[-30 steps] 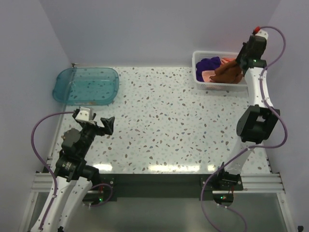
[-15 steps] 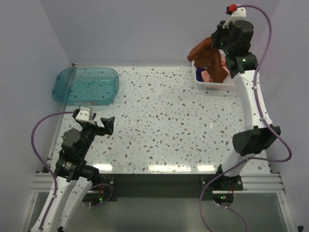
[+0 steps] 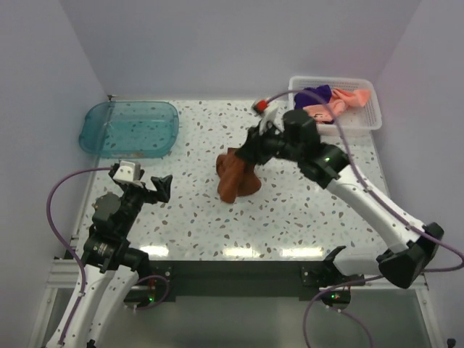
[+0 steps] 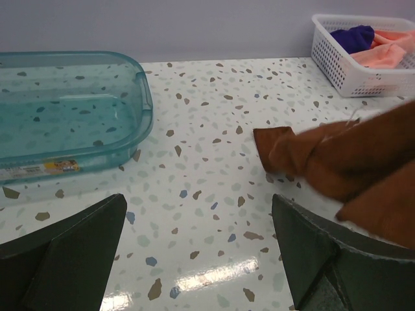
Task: Fold and stack the towels
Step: Move the towel to the center of the board, then flatten out the crumpled towel
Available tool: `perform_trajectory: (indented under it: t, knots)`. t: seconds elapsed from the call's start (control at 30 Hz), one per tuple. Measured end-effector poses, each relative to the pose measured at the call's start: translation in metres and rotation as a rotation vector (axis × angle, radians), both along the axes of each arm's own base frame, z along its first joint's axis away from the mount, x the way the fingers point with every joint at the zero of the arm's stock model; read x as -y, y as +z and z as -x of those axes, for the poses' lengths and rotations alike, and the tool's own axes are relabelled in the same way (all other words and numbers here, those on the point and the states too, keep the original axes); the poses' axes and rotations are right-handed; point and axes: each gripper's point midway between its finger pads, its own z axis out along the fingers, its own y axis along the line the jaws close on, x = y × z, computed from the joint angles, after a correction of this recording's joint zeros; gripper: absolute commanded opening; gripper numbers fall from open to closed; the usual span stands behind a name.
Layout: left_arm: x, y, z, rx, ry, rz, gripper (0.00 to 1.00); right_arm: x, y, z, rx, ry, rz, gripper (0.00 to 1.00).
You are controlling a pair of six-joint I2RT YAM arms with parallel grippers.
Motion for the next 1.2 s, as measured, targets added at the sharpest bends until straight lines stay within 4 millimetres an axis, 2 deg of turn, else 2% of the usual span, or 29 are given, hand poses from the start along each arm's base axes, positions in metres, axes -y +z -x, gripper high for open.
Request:
perform_trajectory:
  t: [0.07, 0.1, 0.17, 0.23, 0.3, 0.43, 0.57, 0.63, 0.73, 0.83, 1.0, 1.07, 1.2]
  knots:
    - [0.000, 0.000, 0.000, 0.000, 0.000, 0.000, 1.00, -0.036, -0.072, 0.043, -0.169, 0.167, 0.105, 0.50]
    - [0.001, 0.000, 0.000, -0.001, -0.003, 0.001, 1.00, -0.046, -0.111, 0.065, -0.266, 0.237, 0.179, 0.64]
    - [0.003, -0.001, 0.000, -0.004, -0.014, 0.004, 1.00, -0.044, -0.177, 0.101, -0.441, 0.311, 0.325, 0.70]
    - [0.005, -0.002, 0.000, -0.011, -0.025, 0.013, 1.00, -0.020, -0.218, 0.120, -0.561, 0.285, 0.452, 0.71]
    - [0.009, -0.003, -0.001, -0.025, -0.039, 0.030, 1.00, -0.008, -0.223, 0.115, -0.564, 0.232, 0.488, 0.71]
    - [0.019, -0.014, -0.009, -0.087, -0.062, 0.069, 1.00, 0.004, -0.210, 0.084, -0.472, 0.102, 0.469, 0.65]
    - [0.032, -0.048, -0.023, -0.247, -0.088, 0.081, 1.00, 0.018, -0.207, 0.039, -0.452, -0.062, 0.395, 0.64]
    - [0.041, -0.066, -0.031, -0.347, -0.112, 0.082, 1.00, 0.030, -0.215, 0.013, -0.468, -0.155, 0.349, 0.64]
    - [0.057, -0.093, -0.043, -0.493, -0.143, 0.070, 0.98, 0.051, -0.236, -0.008, -0.516, -0.270, 0.308, 0.66]
    - [0.084, -0.106, -0.054, -0.580, -0.187, 0.026, 0.97, 0.072, -0.257, -0.014, -0.572, -0.360, 0.280, 0.69]
    - [0.147, -0.100, -0.068, -0.585, -0.300, -0.065, 0.96, 0.112, -0.286, -0.017, -0.656, -0.494, 0.221, 0.68]
    - [0.163, -0.100, -0.081, -0.575, -0.311, -0.092, 0.94, 0.122, -0.291, -0.015, -0.673, -0.517, 0.205, 0.68]
    - [0.176, -0.109, -0.117, -0.571, -0.271, -0.132, 0.90, 0.117, -0.288, -0.013, -0.662, -0.483, 0.172, 0.67]
